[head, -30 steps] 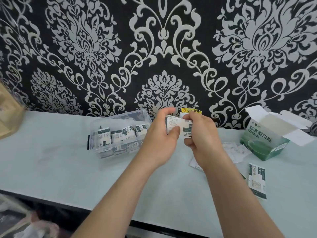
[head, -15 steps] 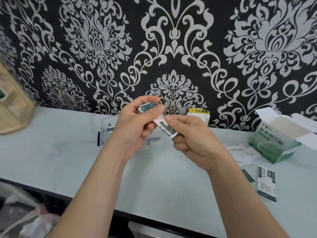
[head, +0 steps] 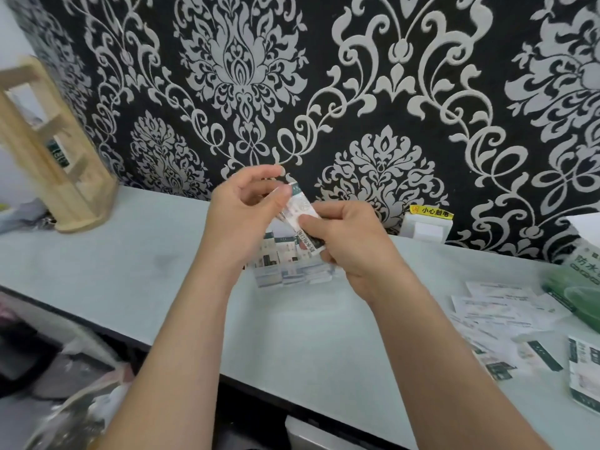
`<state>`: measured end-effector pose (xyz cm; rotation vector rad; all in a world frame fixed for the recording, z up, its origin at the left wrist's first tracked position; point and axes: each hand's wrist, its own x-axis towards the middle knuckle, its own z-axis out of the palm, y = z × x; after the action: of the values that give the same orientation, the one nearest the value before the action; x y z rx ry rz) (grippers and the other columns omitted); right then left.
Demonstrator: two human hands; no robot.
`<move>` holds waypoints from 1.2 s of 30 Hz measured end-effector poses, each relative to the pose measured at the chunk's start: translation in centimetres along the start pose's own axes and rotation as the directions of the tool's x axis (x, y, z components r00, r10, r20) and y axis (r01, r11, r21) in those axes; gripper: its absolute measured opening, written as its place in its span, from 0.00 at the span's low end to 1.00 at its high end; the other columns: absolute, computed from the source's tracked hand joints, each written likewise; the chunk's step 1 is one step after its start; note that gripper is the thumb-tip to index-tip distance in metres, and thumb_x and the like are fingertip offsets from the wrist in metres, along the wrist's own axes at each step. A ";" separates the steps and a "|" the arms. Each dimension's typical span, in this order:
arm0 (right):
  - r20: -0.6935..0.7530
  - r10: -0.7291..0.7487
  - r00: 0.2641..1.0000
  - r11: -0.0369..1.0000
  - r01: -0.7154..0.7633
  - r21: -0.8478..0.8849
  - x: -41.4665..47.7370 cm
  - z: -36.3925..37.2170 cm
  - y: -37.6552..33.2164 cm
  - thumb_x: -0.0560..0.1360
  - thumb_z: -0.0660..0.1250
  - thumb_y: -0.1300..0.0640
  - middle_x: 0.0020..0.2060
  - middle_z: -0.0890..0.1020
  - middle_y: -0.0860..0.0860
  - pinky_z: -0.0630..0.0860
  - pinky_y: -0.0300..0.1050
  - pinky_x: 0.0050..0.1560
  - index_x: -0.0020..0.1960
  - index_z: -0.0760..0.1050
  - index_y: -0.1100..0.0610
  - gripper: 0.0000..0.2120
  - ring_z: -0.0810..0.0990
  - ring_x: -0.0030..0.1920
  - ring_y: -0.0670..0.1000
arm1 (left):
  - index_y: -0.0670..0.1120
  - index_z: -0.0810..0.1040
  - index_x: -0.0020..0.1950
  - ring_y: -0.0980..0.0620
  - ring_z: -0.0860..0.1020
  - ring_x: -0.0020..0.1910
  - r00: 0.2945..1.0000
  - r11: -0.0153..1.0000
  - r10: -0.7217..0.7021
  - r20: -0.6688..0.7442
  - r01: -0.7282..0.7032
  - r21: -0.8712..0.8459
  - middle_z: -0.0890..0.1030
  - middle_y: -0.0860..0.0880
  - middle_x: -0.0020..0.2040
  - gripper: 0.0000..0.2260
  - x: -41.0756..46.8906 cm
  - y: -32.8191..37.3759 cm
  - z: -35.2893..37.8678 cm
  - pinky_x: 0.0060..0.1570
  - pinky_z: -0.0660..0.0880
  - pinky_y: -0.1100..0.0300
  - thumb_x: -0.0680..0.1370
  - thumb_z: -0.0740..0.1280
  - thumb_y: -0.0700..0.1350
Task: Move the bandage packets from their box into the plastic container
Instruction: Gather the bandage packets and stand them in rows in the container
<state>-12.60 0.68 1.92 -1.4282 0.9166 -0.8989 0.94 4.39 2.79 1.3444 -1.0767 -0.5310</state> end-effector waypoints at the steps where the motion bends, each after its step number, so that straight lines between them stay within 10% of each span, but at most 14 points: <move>1: -0.061 -0.027 0.998 0.992 0.020 -0.122 0.5 0.3 0.1 0.74 0.67 0.61 0.31 0.81 0.50 0.66 0.41 0.29 0.45 0.84 0.56 0.07 0.72 0.29 0.48 | 0.55 0.81 0.51 0.56 0.80 0.48 1.000 0.997 -0.002 -0.032 0.004 0.076 0.84 0.55 0.48 0.09 0.2 -0.5 -0.6 0.49 0.75 0.59 0.75 0.72 0.43; 8: -0.145 -0.047 0.988 0.673 -0.076 -0.736 4.6 1.8 0.0 0.69 0.62 0.62 0.34 0.79 0.52 0.68 0.42 0.31 0.45 0.80 0.56 0.10 0.75 0.34 0.53 | 0.59 0.79 0.50 0.43 0.63 0.66 0.976 0.695 -0.209 0.065 0.101 0.712 0.73 0.52 0.55 0.05 0.2 -3.9 -2.5 0.58 0.57 0.58 0.76 0.66 0.54; 15: -0.063 0.077 0.995 0.536 -0.095 -0.839 5.4 2.5 0.1 0.71 0.60 0.64 0.29 0.70 0.50 0.65 0.42 0.31 0.33 0.64 0.55 0.10 0.68 0.29 0.51 | 0.56 0.81 0.50 0.45 0.64 0.62 0.951 0.547 -0.286 0.121 0.059 0.835 0.73 0.54 0.44 0.09 0.6 -3.8 -2.5 0.52 0.71 0.54 0.75 0.63 0.46; 36: 0.005 0.116 0.993 0.433 -0.046 -0.900 5.5 4.1 0.6 0.72 0.63 0.65 0.34 0.71 0.51 0.68 0.44 0.38 0.36 0.63 0.56 0.11 0.73 0.42 0.55 | 0.56 0.79 0.47 0.49 0.70 0.57 0.954 0.477 -0.288 0.082 0.069 0.876 0.76 0.58 0.44 0.08 1.1 -4.0 -2.0 0.45 0.71 0.56 0.71 0.67 0.44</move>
<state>-6.61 -2.76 1.26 -2.2823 1.5276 -0.1951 4.12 3.67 -0.37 2.3781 -1.4892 -0.2609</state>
